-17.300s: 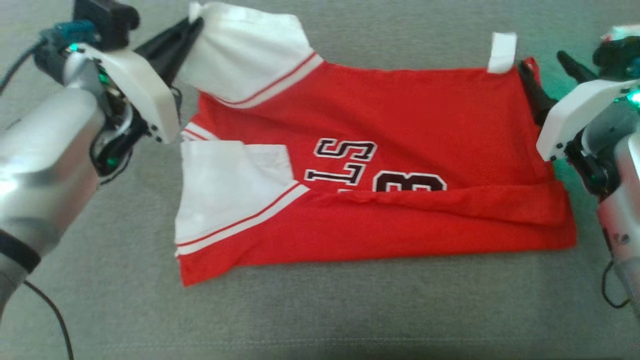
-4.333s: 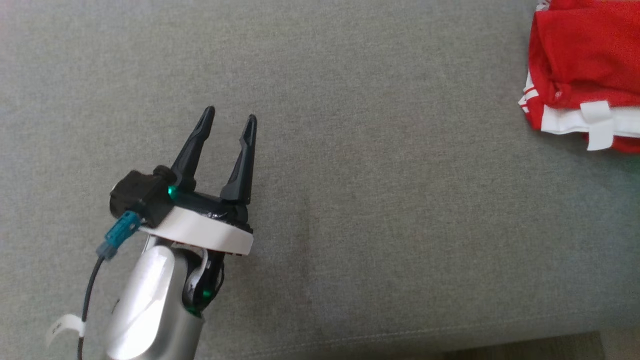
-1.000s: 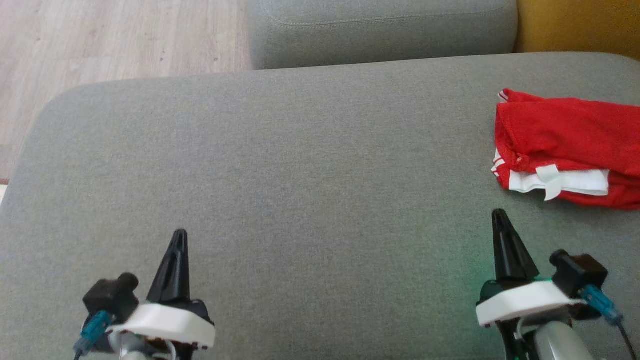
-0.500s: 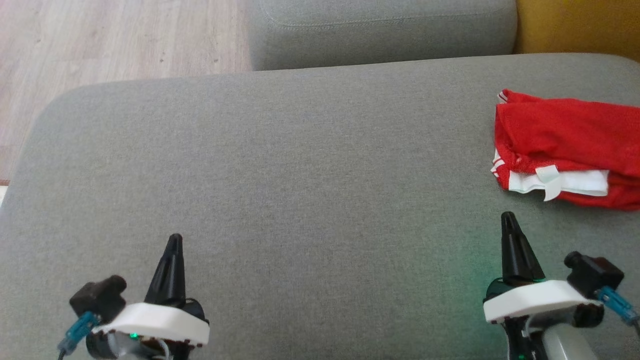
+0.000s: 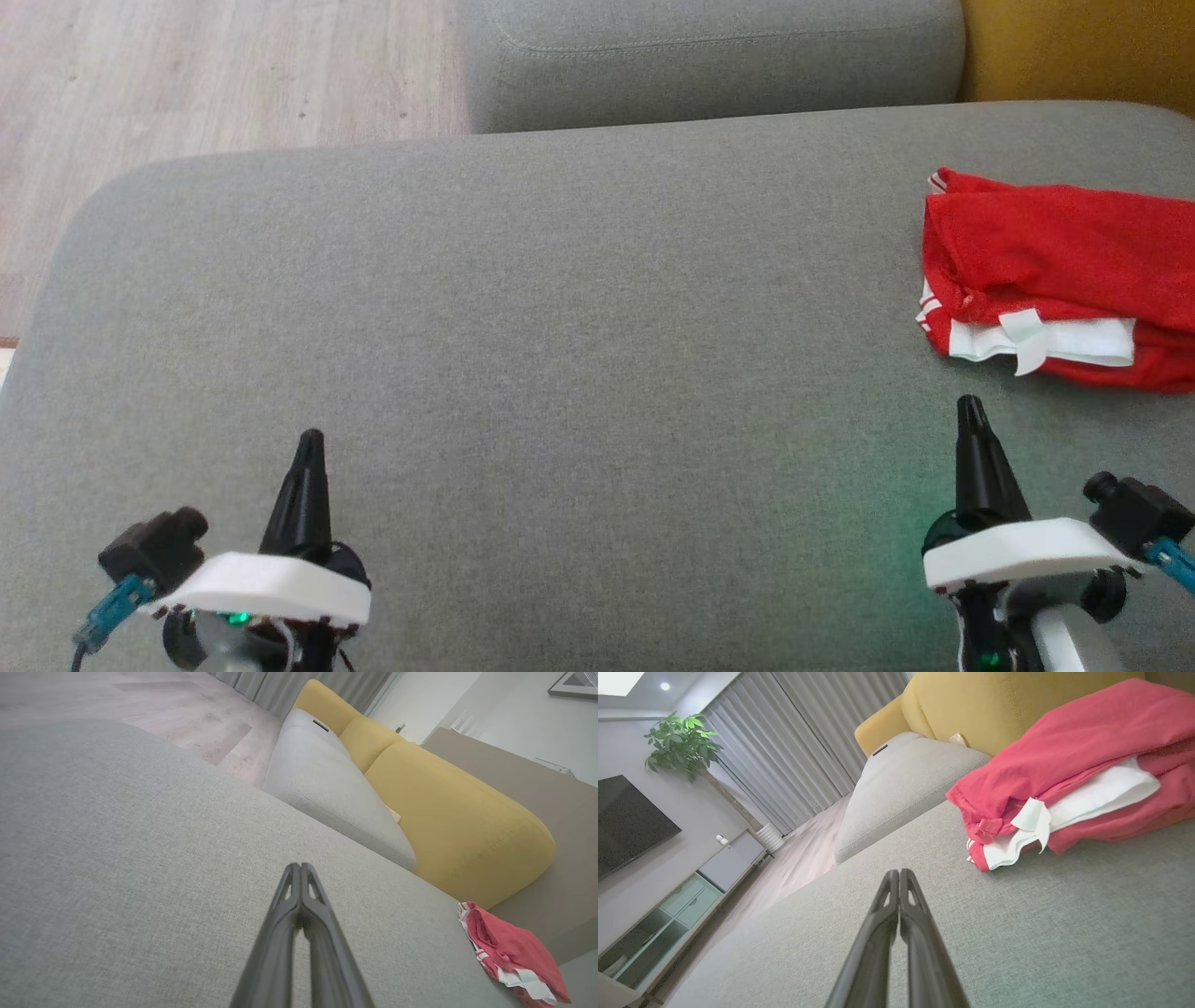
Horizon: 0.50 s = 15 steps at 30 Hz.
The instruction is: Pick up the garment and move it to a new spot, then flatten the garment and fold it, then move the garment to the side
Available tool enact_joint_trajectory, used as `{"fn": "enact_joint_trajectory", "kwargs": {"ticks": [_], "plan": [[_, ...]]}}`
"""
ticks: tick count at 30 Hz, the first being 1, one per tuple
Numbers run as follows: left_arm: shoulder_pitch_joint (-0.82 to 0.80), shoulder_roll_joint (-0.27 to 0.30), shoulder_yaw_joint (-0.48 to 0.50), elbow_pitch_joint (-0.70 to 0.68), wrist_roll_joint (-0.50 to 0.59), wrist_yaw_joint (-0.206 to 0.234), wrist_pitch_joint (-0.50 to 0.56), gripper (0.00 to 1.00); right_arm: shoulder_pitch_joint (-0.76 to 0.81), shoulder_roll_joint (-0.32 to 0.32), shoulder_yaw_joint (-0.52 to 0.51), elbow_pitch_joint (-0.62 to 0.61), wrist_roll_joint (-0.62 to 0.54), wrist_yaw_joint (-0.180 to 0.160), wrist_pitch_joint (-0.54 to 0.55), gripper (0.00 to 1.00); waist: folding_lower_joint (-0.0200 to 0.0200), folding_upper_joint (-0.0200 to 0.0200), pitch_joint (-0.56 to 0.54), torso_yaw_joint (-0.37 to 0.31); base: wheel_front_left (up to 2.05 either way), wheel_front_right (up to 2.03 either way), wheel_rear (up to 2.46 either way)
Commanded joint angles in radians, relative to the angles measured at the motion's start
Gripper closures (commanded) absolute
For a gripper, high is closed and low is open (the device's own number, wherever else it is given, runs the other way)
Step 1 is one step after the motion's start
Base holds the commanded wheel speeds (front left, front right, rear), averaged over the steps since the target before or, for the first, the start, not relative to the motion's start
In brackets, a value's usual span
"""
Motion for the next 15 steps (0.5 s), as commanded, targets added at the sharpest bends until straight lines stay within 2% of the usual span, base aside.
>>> {"fn": "enact_joint_trajectory", "kwargs": {"ticks": [1,15], "plan": [[-0.051,0.004,0.023,-0.026,-0.026,-0.008,0.006,1.0,-0.05,-0.013,0.0,-0.037,0.029,0.0,0.007,1.0,0.0,-0.0001,0.0,0.0,0.0,0.0,0.0],[-0.065,0.005,0.05,-0.015,-0.184,-0.017,0.049,1.0,-0.053,-0.016,-0.017,-0.043,0.197,0.0,0.047,1.0,0.0,-0.0001,-0.003,0.0,0.0,0.0,0.0]]}}
